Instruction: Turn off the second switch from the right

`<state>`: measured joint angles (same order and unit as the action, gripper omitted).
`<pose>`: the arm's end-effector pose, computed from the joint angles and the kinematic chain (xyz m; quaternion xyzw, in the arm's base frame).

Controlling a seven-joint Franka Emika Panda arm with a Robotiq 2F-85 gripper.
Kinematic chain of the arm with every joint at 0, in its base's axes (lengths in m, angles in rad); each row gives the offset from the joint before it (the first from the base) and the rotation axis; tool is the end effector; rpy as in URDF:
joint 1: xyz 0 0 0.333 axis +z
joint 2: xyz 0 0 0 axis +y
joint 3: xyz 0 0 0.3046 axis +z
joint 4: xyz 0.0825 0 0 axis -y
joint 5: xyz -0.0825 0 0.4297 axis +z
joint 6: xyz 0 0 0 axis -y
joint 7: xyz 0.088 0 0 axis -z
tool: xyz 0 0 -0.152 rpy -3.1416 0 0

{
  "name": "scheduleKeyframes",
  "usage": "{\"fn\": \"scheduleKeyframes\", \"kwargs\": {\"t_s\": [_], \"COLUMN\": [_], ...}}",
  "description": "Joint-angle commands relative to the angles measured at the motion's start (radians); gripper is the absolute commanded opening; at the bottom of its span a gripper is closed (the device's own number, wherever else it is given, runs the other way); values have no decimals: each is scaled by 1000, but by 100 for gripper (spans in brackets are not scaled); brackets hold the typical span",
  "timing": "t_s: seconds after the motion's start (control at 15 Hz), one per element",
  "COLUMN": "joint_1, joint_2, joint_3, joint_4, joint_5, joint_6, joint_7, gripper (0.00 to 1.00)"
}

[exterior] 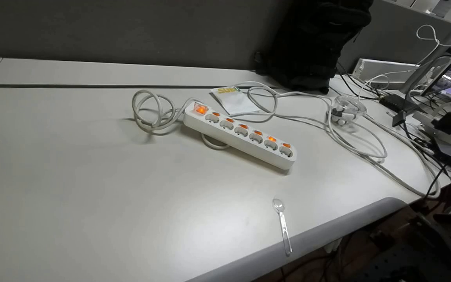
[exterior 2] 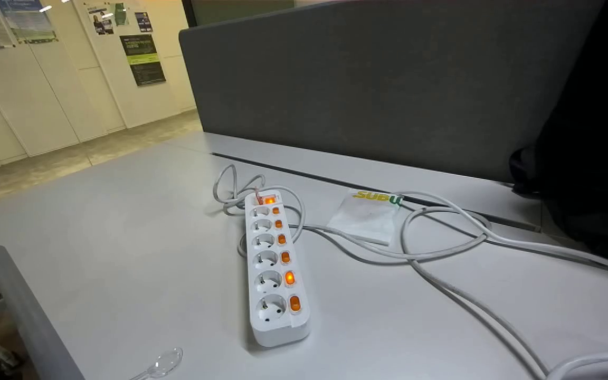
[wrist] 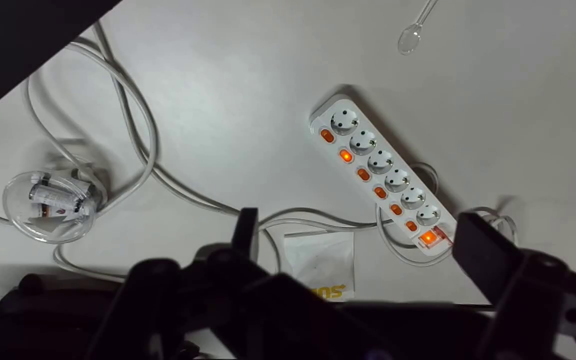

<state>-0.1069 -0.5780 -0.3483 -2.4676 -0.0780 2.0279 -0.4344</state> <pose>0.4021 -0.1980 0.4232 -0.9964 -0.0261 -0.0749 0.0299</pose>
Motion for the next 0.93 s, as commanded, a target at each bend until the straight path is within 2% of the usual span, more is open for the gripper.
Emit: {"fn": "scheduleKeyframes", "kwargs": {"t_s": [0.0, 0.4, 0.47, 0.53, 0.87], "joint_1": [-12, 18, 29, 37, 84], "joint_2": [10, 85, 104, 121, 232], "joint_3": [18, 39, 40, 42, 43], "joint_4": [-3, -56, -74, -86, -130], "joint_5": [13, 56, 73, 86, 173], "joint_6": [21, 181, 227, 261, 397], "joint_7": [1, -10, -17, -24, -70], "gripper": [100, 100, 75, 74, 38]}}
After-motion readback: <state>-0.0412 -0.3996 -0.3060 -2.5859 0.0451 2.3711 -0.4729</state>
